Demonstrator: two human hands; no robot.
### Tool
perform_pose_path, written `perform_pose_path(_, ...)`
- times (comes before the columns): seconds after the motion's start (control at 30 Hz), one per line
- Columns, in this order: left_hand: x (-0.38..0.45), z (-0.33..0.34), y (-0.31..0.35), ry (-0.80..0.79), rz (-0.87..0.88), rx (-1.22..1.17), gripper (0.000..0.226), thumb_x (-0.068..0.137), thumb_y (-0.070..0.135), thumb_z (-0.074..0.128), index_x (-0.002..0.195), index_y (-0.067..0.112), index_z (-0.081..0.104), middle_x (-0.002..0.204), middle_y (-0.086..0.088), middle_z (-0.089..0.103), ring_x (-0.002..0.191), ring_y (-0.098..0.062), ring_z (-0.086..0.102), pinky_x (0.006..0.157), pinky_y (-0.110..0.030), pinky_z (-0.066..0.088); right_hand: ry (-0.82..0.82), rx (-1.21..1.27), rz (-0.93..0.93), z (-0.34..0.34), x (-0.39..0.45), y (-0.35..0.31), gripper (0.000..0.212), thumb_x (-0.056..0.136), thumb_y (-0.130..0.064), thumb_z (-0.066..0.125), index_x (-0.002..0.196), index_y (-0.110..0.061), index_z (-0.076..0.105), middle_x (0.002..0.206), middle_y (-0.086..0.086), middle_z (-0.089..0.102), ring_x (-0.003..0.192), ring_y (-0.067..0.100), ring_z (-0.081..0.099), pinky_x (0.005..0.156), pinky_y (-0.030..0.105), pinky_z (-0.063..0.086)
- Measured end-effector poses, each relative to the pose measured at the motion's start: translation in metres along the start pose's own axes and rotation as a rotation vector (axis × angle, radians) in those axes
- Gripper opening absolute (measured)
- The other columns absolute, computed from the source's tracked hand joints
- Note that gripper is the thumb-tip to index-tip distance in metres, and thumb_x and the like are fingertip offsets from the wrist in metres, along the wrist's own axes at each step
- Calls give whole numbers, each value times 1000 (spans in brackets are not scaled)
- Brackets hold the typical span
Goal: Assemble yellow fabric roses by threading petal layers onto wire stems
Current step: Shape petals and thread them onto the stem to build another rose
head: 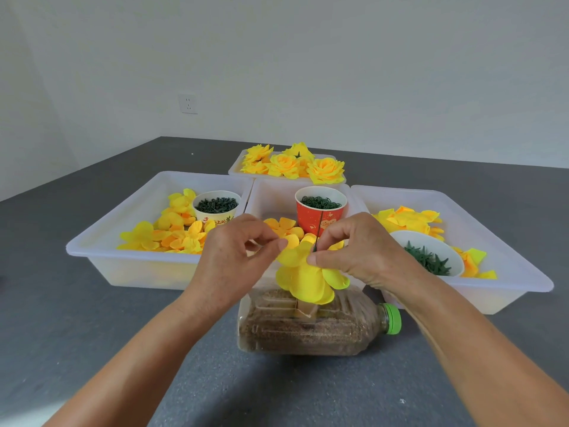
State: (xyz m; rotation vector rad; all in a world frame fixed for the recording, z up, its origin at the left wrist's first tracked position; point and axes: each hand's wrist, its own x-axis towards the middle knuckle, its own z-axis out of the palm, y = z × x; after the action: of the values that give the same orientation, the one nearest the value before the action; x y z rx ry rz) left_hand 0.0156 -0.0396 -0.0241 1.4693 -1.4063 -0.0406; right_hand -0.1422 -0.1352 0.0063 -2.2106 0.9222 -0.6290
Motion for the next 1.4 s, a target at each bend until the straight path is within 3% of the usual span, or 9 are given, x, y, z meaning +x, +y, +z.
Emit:
perform_pose_path(0.17, 4, 3, 10, -71, 114, -15, 6, 74, 7, 76, 79, 8, 75, 87, 2, 68, 85, -11, 62, 76, -24, 49, 31, 36, 7, 2, -1, -1, 13, 68, -15, 82, 65, -17, 70, 71, -7, 66, 68, 3, 55, 58, 12, 41)
perform_pose_path(0.3, 15, 12, 21, -248, 51, -54, 10, 69, 11, 80, 76, 11, 74, 78, 5, 67, 72, -3, 58, 70, -19, 47, 42, 41, 29, 1, -2, -1, 18, 68, -14, 81, 62, -22, 67, 73, -1, 67, 72, 8, 57, 67, 24, 46)
perform_pose_path(0.4, 20, 18, 20, -262, -32, -99, 11, 66, 15, 82, 69, 15, 72, 69, 5, 67, 65, -7, 59, 65, -21, 47, 29, 55, 57, -2, -4, -1, 17, 67, -13, 82, 61, -19, 67, 72, 2, 66, 68, 8, 56, 64, 23, 45)
perform_pose_path(0.6, 23, 24, 13, -267, -109, -229, 24, 60, 38, 72, 63, 15, 66, 46, 16, 54, 44, 3, 44, 47, -9, 33, -25, 212, 135, -4, -6, -2, 14, 63, -4, 83, 67, -9, 71, 71, 5, 64, 68, 10, 56, 65, 23, 45)
perform_pose_path(0.87, 28, 23, 8, -383, -183, -234, 11, 67, 13, 82, 68, 15, 71, 60, 9, 64, 58, -2, 55, 57, -17, 45, 3, 312, 161, -6, -18, 11, 24, 60, -10, 84, 80, -16, 72, 89, 7, 71, 80, 13, 63, 76, 29, 54)
perform_pose_path(1.0, 29, 22, 7, -402, -225, -259, 12, 68, 14, 80, 63, 18, 71, 66, 4, 63, 63, -6, 55, 62, -24, 46, 305, 414, 174, 5, -37, 26, 22, 67, -9, 80, 78, -21, 66, 79, 0, 68, 72, 10, 62, 64, 19, 51)
perform_pose_path(1.1, 29, 22, 7, -404, -241, -279, 8, 68, 12, 79, 65, 14, 72, 72, -4, 64, 68, -13, 57, 68, -32, 47, 537, 604, 244, 20, -58, 34, 19, 75, -3, 72, 79, -16, 60, 57, -4, 63, 51, 6, 53, 48, 16, 43)
perform_pose_path(1.2, 29, 22, 8, -405, -243, -286, 9, 69, 10, 79, 64, 12, 71, 70, -5, 64, 68, -16, 56, 70, -37, 48, 457, 799, 388, 35, -76, 33, 18, 79, 2, 67, 90, -7, 56, 55, 6, 62, 36, 9, 47, 32, 19, 32)
perform_pose_path(1.4, 27, 22, 10, -409, -247, -325, 9, 70, 6, 78, 66, 5, 70, 72, -9, 63, 69, -17, 56, 68, -32, 46, 211, 953, 549, 49, -74, 26, 35, 76, -8, 72, 105, -5, 52, 76, 16, 72, 38, 13, 51, 29, 18, 29)
